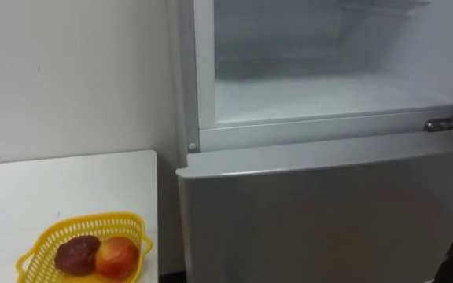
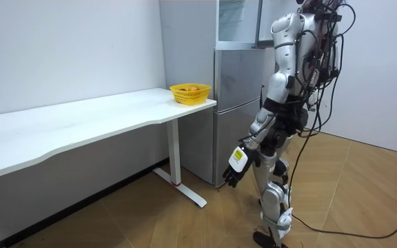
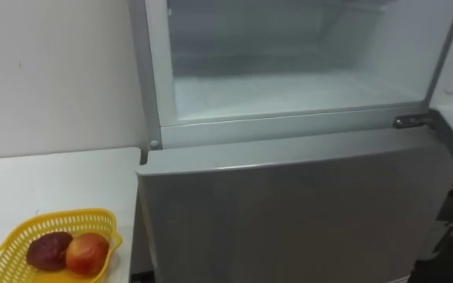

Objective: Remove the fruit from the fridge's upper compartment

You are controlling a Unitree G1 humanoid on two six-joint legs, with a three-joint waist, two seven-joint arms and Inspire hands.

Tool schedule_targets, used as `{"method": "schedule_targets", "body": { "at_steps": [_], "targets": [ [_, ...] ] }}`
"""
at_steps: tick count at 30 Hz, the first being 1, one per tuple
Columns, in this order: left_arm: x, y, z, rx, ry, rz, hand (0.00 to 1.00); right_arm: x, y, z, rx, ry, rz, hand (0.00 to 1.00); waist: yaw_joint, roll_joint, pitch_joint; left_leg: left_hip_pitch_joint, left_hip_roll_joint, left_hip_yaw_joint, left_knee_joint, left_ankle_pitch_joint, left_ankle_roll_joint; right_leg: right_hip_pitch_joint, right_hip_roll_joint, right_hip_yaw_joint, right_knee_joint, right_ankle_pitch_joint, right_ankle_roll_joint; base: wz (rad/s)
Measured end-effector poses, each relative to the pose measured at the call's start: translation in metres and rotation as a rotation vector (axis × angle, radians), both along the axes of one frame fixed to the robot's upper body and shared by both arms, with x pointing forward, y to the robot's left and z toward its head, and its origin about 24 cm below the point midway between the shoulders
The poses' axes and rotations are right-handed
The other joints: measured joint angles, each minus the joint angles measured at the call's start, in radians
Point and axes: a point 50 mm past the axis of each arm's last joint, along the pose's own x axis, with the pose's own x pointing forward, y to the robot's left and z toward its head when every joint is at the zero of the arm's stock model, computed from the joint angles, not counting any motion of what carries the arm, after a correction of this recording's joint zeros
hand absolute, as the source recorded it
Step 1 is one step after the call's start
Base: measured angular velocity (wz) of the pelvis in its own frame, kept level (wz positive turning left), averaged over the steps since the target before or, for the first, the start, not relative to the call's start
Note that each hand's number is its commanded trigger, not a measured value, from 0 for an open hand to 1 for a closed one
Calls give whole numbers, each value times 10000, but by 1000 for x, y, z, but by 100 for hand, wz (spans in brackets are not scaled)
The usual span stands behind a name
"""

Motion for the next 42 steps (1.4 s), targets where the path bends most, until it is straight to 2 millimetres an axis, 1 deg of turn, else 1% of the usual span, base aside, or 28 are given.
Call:
{"method": "schedule_targets", "body": {
  "at_steps": [2,3,4,5,6,7,9,10,12,15,16,19,21,22,26,28,31,34,35,36,38,39,40,41,42],
  "targets": [
    [1,3,1,68,-132,136,0,1,-7,7,-63,-167,-710,0,-66,-6,-2,-19,-5,12,-11,0,0,-21,-1,-6,-11,12,14,0],
    [2,5,2,125,-179,97,0,2,-11,11,-177,-142,-962,0,-80,-31,-25,-82,-16,14,-9,0,0,-102,-4,3,15,18,14,0],
    [4,6,2,143,-224,84,0,3,-13,14,-231,-152,-1047,0,-97,-49,-30,-125,-26,13,-6,1,2,-158,-10,9,42,21,11,-4],
    [7,8,3,163,-312,61,0,5,-16,21,-445,-207,-1119,0,-131,-63,-34,-185,-42,26,2,3,3,-261,-14,40,114,22,8,-5],
    [7,9,4,203,-358,75,0,9,-18,34,-1049,-273,-1128,0,-146,-65,-38,-223,-53,41,33,4,4,-311,-22,61,151,21,8,-5],
    [8,10,4,238,-397,75,0,10,-19,40,-1408,-300,-1117,0,-150,-66,-37,-235,-54,41,51,4,4,-313,-23,62,149,21,9,0],
    [10,14,6,341,-514,56,0,20,-22,70,-2903,-637,-992,0,-195,-107,-30,-244,-57,77,60,5,4,-339,-22,84,160,21,8,-2],
    [11,15,6,348,-548,54,0,23,-23,77,-3234,-743,-954,0,-188,-127,-37,-257,-58,110,65,5,4,-359,-20,99,162,21,8,-9],
    [13,15,6,331,-649,90,0,30,-22,107,-4581,-1330,-874,0,-173,-171,-57,-291,-68,192,66,6,4,-437,-13,157,175,43,7,-9],
    [10,15,6,315,-585,65,0,34,-22,131,-6081,-1522,-945,0,-127,-201,-72,-236,-66,199,66,6,4,-366,-10,156,140,74,5,-1],
    [10,15,6,312,-553,35,0,35,-21,134,-6356,-1481,-945,0,-104,-203,-71,-224,-66,204,66,6,4,-358,-10,156,140,75,4,-3],
    [8,13,3,257,-329,-62,0,39,-16,148,-7487,-1429,-965,0,-33,-295,-40,-221,-69,219,66,5,4,-358,-19,163,155,72,10,0],
    [9,14,3,295,-341,-31,0,40,-9,165,-8228,-1996,-901,0,110,-326,-26,-297,-76,219,63,6,4,-461,-27,155,197,71,11,0],
    [8,14,3,307,-332,-22,0,41,-7,170,-8454,-2173,-890,0,124,-327,-19,-303,-75,215,63,6,5,-467,-28,143,199,71,10,0],
    [1,12,2,236,-90,61,0,41,-2,176,-9957,-1395,-763,0,314,-316,-22,-270,-73,203,67,7,4,-454,-27,132,242,67,0,-1],
    [-2,12,1,173,75,80,0,44,2,181,-10657,-1118,-705,0,365,-372,4,-244,-102,208,69,7,4,-523,-59,132,491,4,-28,-2],
    [-2,10,0,-67,75,16,0,47,12,190,-11625,-1106,-422,0,394,-455,33,-269,-116,204,91,12,1,-586,-79,124,501,-48,-30,0],
    [-2,9,0,-327,91,-176,0,53,25,207,-12985,-1471,-35,0,459,-499,35,-204,-98,190,111,12,-1,-451,-62,127,404,-26,-16,1],
    [-2,8,0,-359,133,-336,0,56,31,217,-13876,-1558,50,0,506,-519,40,-131,-82,155,106,12,-1,-318,-43,127,290,5,17,8],
    [-2,9,0,-372,133,-366,0,56,37,226,-14862,-1465,135,0,585,-586,6,-92,-83,60,102,12,0,-237,-48,110,267,11,16,10],
    [-1,10,0,-319,123,-407,0,58,45,235,-16129,-1261,262,0,657,-635,-9,-60,-64,-60,93,12,0,-84,-46,20,103,84,15,15],
    [-1,12,1,-256,145,-468,0,60,51,238,-16706,-1179,368,0,710,-718,-25,-29,-62,-78,66,12,0,-57,-46,4,99,96,4,10],
    [0,12,1,-214,154,-473,0,62,54,239,-16928,-1147,460,0,766,-788,-19,-13,-62,-85,56,12,0,-40,-46,-4,100,100,1,0],
    [1,13,1,-82,176,-507,0,66,60,240,-17298,-1117,718,0,884,-889,10,37,-57,-90,56,10,0,32,-39,-12,72,126,-9,0],
    [2,13,0,-22,205,-570,0,70,65,239,-17588,-991,1004,0,969,-922,4,79,-41,-78,24,5,3,120,-20,-14,-34,190,-2,0]
  ]
}}
